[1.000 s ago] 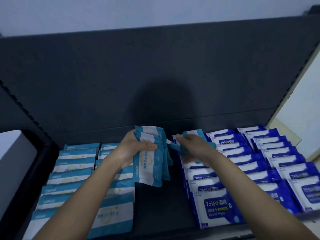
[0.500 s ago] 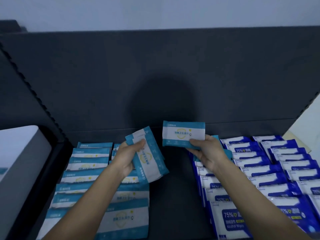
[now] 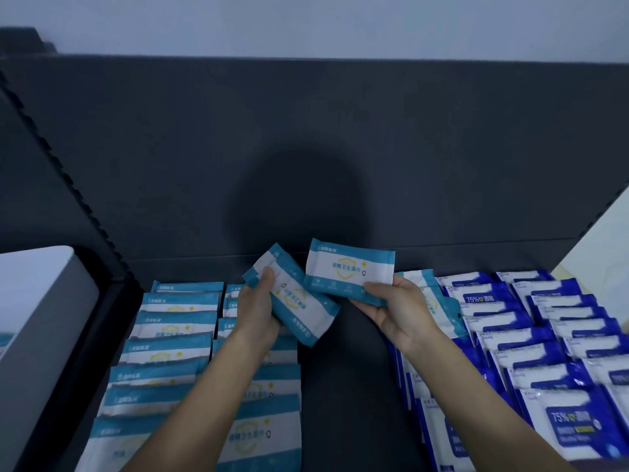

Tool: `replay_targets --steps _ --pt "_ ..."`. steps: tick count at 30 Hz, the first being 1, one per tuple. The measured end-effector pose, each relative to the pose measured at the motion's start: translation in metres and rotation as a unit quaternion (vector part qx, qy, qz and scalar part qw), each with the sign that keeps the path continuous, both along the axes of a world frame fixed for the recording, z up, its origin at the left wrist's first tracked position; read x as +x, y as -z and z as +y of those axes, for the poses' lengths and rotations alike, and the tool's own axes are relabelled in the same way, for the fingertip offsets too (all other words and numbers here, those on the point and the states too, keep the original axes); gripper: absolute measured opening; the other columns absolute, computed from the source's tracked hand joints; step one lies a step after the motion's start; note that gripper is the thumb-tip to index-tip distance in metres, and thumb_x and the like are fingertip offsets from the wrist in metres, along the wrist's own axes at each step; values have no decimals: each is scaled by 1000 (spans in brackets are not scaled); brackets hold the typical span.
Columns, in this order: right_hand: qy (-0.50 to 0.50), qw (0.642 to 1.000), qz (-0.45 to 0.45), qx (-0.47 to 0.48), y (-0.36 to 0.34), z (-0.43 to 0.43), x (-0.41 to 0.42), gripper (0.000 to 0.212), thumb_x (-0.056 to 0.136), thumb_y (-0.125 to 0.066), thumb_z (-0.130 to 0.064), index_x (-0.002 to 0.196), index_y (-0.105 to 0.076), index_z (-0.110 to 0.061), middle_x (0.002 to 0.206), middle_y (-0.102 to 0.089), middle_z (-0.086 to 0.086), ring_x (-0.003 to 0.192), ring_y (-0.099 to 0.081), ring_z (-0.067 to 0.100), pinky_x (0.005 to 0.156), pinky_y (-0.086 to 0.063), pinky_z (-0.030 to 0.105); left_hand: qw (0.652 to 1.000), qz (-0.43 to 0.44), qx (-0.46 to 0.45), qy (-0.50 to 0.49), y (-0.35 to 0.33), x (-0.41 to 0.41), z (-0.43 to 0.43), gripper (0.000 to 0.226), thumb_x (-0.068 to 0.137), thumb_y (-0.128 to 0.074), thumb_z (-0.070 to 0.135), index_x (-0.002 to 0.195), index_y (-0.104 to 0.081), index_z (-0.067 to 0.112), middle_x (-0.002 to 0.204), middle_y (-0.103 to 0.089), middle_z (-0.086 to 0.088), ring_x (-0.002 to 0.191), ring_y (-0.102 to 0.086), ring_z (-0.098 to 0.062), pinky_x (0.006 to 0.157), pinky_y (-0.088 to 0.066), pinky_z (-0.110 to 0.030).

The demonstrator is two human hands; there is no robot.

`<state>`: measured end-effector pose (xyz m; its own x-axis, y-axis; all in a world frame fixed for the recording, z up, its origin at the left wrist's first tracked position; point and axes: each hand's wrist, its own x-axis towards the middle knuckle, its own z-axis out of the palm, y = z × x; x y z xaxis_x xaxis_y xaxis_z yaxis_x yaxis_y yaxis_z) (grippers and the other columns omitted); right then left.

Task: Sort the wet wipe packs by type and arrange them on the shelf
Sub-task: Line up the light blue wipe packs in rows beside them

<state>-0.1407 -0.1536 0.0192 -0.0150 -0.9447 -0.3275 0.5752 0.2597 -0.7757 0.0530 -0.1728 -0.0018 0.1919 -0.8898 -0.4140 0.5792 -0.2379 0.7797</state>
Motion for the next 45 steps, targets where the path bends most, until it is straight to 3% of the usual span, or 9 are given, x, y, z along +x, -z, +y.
replay_targets --steps 4,10,14,18,23,26,32,37,45 --pt "0 1000 2 11 2 3 9 32 87 -50 16 115 -58 3 113 -67 19 104 -66 33 79 -59 38 999 25 -27 -17 -2 -5 -1 15 97 -54 27 106 -60 17 103 -68 -8 96 -65 -24 94 -49 -56" --pt "-34 990 127 60 6 16 18 30 80 -71 -1 109 -63 -4 100 -74 11 90 -70 25 70 -58 36 993 101 -33 -59 0 -12 -1 35 95 -58 29 125 -57 12 118 -65 -14 102 -65 -26 91 -52 -53" --pt "-76 993 29 82 8 21 25 35 79 -70 0 114 -62 -3 106 -72 15 98 -69 31 81 -57 50 984 177 -15 -30 -1 -22 3 30 96 -54 32 117 -61 11 111 -67 -14 99 -65 -27 79 -54 -47" --pt "-44 997 0 62 12 22 27 30 82 -66 5 111 -62 -1 105 -72 17 93 -71 31 73 -60 44 972 213 -40 87 -2 -24 7 26 95 -52 26 112 -63 9 106 -71 -14 101 -64 -27 84 -51 -44" --pt "-34 996 -8 83 18 25 14 23 88 -61 -1 110 -62 -2 104 -72 18 91 -70 29 71 -60 42 952 120 -112 259 9 -11 11 55 69 -65 -1 122 -57 14 115 -66 -11 107 -64 -27 90 -53 -46" --pt "-64 991 78 84 16 27 6 24 88 -63 -5 112 -60 -6 106 -72 15 93 -70 27 69 -60 41 961 30 -103 254 13 -8 10 47 80 -60 -8 121 -57 14 114 -67 -10 106 -65 -26 89 -53 -47" --pt "-2 962 272 -15 -3 16 -18 19 96 -52 -4 108 -58 -17 101 -70 3 86 -71 19 63 -60 33 974 2 -67 217 12 1 4 38 87 -63 10 124 -57 14 114 -70 -6 103 -68 -23 86 -54 -46" --pt "-74 901 413 -109 -20 8 -20 21 97 -51 -8 96 -63 -25 89 -71 -6 75 -68 7 52 -52 21 974 -40 -63 214 4 0 6 24 86 -66 19 110 -66 14 104 -74 -6 91 -71 -21 70 -58 -34" --pt "-149 869 463 -96 0 -1 3 9 94 -57 -9 88 -64 -7 78 -67 0 57 -63 -4 45 -45 14 953 -179 -38 240 -4 -2 13 25 83 -73 24 106 -68 15 92 -76 -3 82 -72 -17 63 -57 -27"
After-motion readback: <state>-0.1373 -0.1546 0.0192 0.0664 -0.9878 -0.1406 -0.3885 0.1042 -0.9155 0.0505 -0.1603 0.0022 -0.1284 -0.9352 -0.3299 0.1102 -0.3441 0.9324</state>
